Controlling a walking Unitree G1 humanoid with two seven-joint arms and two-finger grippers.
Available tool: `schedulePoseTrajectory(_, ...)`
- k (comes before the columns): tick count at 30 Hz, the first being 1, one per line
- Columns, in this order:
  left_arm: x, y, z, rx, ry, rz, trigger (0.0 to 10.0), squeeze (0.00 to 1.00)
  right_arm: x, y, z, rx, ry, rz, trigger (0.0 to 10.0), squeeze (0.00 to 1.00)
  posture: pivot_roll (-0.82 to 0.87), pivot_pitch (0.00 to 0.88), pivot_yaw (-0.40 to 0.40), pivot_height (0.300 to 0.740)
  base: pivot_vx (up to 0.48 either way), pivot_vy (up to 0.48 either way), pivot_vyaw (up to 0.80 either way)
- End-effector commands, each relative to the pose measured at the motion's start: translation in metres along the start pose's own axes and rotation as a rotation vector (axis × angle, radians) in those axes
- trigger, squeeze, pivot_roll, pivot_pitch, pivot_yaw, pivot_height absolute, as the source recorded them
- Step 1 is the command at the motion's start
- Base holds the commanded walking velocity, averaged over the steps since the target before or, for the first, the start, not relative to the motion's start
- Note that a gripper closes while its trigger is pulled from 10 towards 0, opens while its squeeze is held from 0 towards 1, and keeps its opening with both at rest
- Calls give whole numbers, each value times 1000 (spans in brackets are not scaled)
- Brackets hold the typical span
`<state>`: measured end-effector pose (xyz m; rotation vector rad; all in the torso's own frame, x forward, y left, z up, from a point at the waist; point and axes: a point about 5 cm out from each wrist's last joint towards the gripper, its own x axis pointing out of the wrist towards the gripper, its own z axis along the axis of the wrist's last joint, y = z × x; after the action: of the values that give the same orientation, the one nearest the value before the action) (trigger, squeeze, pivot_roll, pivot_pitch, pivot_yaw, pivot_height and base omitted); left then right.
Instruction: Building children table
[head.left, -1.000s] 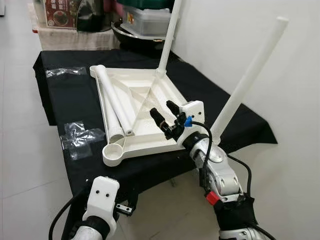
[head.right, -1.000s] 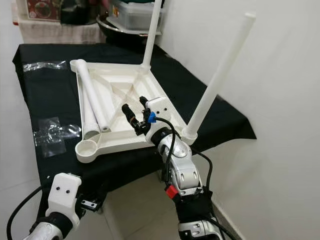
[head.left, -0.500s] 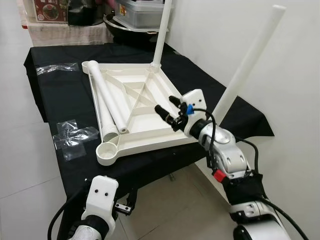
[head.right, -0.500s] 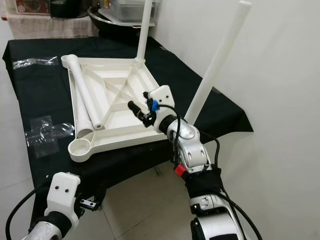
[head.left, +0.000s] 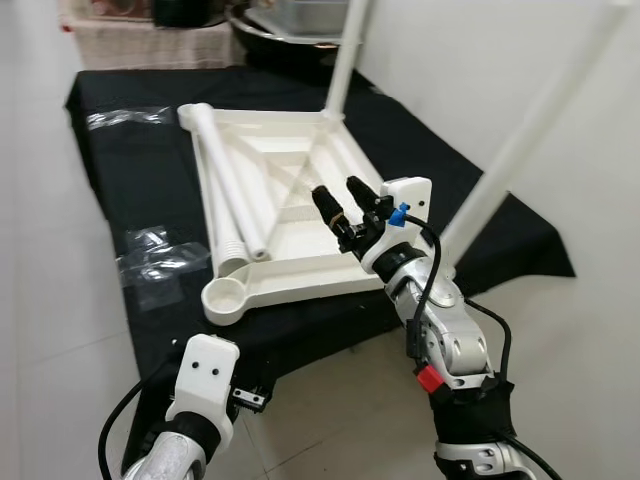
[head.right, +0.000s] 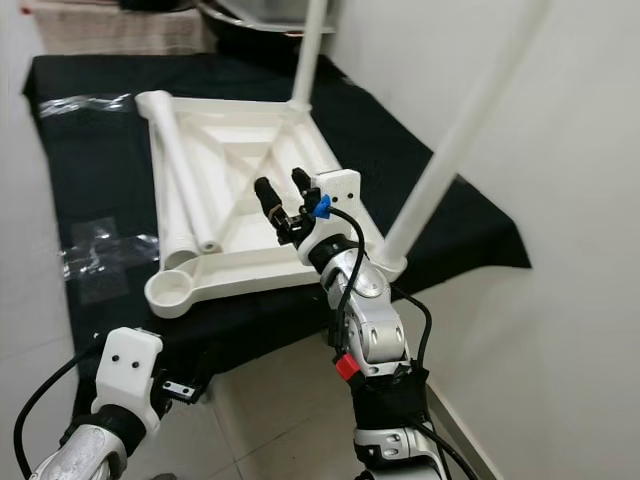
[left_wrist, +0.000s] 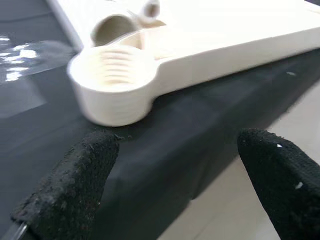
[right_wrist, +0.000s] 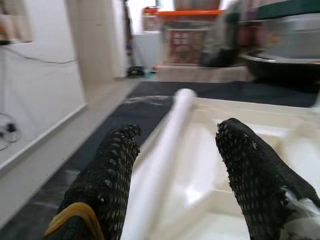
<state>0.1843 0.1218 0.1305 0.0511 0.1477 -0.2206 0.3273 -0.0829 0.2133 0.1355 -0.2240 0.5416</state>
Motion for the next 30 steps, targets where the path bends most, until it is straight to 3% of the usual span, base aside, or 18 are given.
schedulePoseTrajectory(1, 0, -3, -4, 5, 26, -6, 10000, 0, -1, -7, 0, -29, 6, -22, 10000, 0, 104, 120, -185, 740, 0, 0, 794)
schedulePoseTrajectory(9, 0, -3, -4, 10, 29, -5, 10000, 0, 1, -10, 0, -45, 13, -37, 10000, 0, 104, 120, -186, 740, 0, 0, 794)
schedulePoseTrajectory(17, 0, -3, -6, 6, 41, -8, 10000, 0, 1, -8, 1, -50, 28, -41, 10000, 0, 105, 124, -186, 740, 0, 0, 0)
schedulePoseTrajectory(20, 0, -3, -6, -1, 45, -16, 10000, 0, 2, -29, -10, -144, 177, 3, 10000, 0, 104, 129, -182, 740, 0, 0, 0)
schedulePoseTrajectory(21, 0, -3, -6, -1, 45, -16, 10000, 0, 2, -29, -10, -144, 177, 3, 10000, 0, 104, 129, -182, 740, 0, 0, 0)
schedulePoseTrajectory(23, -1, -4, -6, -12, 48, -37, 10000, 0, -2, -46, -19, -172, 333, 65, 10000, 0, 103, 128, -183, 740, 0, 0, 0)
schedulePoseTrajectory(24, -1, -4, -6, -12, 48, -37, 10000, 0, -2, -46, -19, -172, 333, 65, 10000, 0, 103, 128, -183, 740, 0, 0, 0)
schedulePoseTrajectory(26, -4, -7, -7, -25, 53, -90, 10000, 0, -12, -67, -24, -207, 499, 170, 10000, 0, 98, 132, -183, 740, 0, 0, 0)
schedulePoseTrajectory(27, -4, -7, -7, -25, 53, -90, 10000, 0, -12, -67, -24, -207, 499, 170, 10000, 0, 98, 132, -183, 740, 0, 0, 0)
schedulePoseTrajectory(30, -7, -10, -6, -39, 45, -143, 10000, 0, -23, -85, -23, -240, 630, 278, 10000, 0, 92, 140, -188, 740, 0, 0, 0)
